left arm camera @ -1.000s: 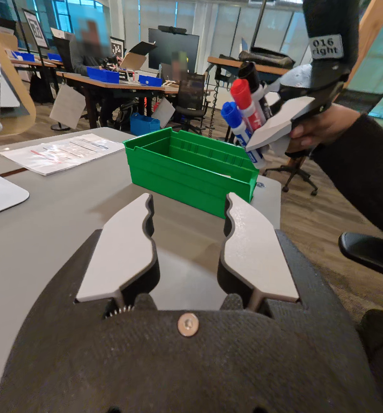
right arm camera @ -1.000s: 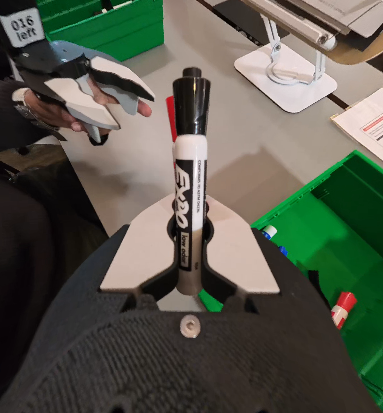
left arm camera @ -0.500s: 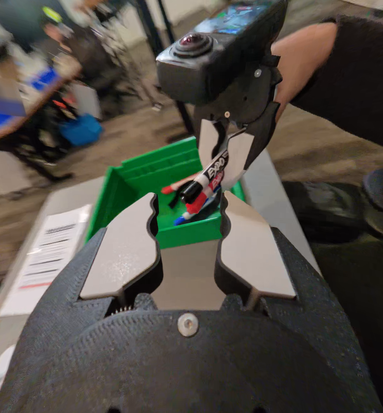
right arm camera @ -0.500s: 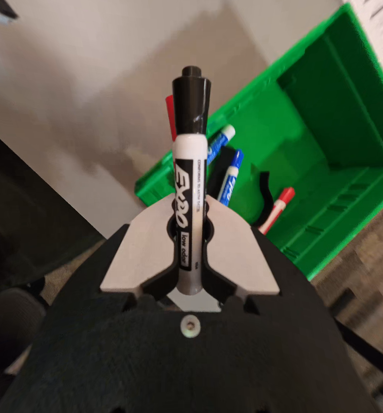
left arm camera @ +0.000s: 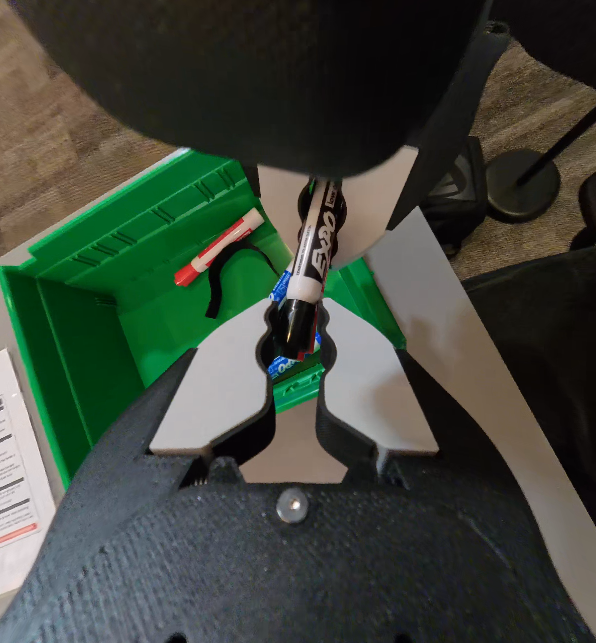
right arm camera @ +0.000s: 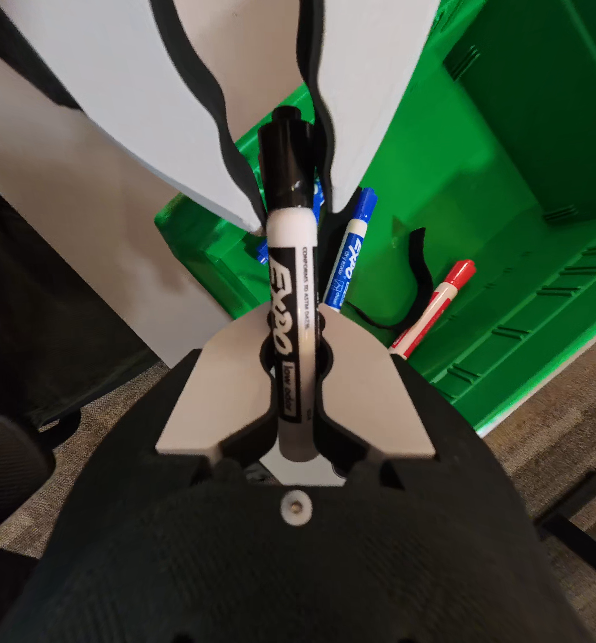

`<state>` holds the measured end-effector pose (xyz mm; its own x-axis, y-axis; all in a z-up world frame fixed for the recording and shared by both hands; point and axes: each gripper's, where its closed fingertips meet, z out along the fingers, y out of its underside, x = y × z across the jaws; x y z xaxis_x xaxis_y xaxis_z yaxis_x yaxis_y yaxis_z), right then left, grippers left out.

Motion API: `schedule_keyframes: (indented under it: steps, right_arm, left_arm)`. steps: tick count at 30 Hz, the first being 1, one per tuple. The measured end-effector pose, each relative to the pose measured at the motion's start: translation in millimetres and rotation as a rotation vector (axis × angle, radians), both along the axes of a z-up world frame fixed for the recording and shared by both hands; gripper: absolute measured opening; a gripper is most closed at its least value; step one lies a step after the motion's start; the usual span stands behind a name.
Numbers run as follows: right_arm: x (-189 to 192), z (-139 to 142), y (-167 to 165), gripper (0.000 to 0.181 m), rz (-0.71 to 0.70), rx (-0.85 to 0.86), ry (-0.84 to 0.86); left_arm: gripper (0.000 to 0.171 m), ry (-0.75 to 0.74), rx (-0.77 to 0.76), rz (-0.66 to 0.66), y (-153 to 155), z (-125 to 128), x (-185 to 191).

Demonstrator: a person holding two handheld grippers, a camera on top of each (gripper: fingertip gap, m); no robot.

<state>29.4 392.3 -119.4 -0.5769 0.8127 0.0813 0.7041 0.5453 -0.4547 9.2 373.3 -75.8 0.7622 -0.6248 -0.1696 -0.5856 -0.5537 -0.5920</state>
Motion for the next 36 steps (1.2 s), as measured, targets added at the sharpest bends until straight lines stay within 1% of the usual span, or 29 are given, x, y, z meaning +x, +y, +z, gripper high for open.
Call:
schedule_keyframes:
  steps: [3,5,7,9,11,14,16,17,19,20,21,22,24,26,29,30,33,36]
  right_arm:
    - [2,-2,2,0.019,0.016,-0.047,-0.003]
    - [5,-7,8,0.019,0.014,-0.034,-0.029]
    - [9,-16,19,0.018,-0.002,0.001,-0.06]
    - [10,-21,24,0.019,-0.001,-0.016,-0.072]
    - [11,-22,28,0.019,-0.006,-0.047,-0.063]
    - [14,-22,40,0.018,-0.047,-0.052,-0.06]
    - [17,-21,48,0.018,-0.079,-0.042,-0.054]
    - [19,-21,51,0.018,-0.092,-0.043,-0.052]
    - [22,-19,55,0.018,-0.115,-0.046,-0.044]
    - [23,-19,57,0.018,-0.125,-0.045,-0.038]
    - [25,-18,59,0.018,-0.134,-0.044,-0.036]
    - [25,-18,60,0.018,-0.142,-0.039,-0.032]
    - [26,-18,59,0.018,-0.145,-0.039,-0.028]
    - [26,-19,56,0.018,-0.142,-0.032,-0.03]
    - [28,-20,53,0.018,-0.14,-0.02,-0.034]
    - [28,-20,52,0.018,-0.136,-0.023,-0.032]
    - [26,-17,46,0.018,-0.13,-0.044,-0.017]
    - [23,-15,44,0.018,-0.136,-0.051,0.002]
  left_arm:
    - [0.02,-0.041,-0.043,-0.027,2,-1,2]
    - [0.019,-0.05,-0.061,-0.035,3,-3,0]
    - [0.02,-0.063,-0.06,-0.031,5,-4,-6]
    - [0.019,-0.112,-0.076,-0.027,4,-3,-10]
    - [0.019,-0.126,-0.064,-0.023,5,-2,-16]
    - [0.019,-0.199,-0.038,-0.008,5,10,-26]
    - [0.019,-0.241,-0.007,0.03,7,20,-40]
    - [0.018,-0.231,0.014,0.076,10,21,-53]
    - [0.017,-0.197,0.033,0.16,15,17,-76]
    - [0.0,-0.165,0.043,0.214,18,12,-88]
    - [0.0,-0.114,0.06,0.273,22,6,-100]
    - [0.0,-0.075,0.067,0.3,24,0,-106]
    - [0.0,-0.076,0.037,0.295,25,-13,-101]
    - [0.0,-0.029,0.026,0.281,27,-23,-96]
    - [0.0,0.02,0.032,0.256,28,-27,-89]
    - [0.001,0.036,0.049,0.252,29,-25,-87]
    - [0.026,0.06,0.107,0.246,30,-14,-79]
    - [0.038,0.041,0.163,0.256,30,0,-72]
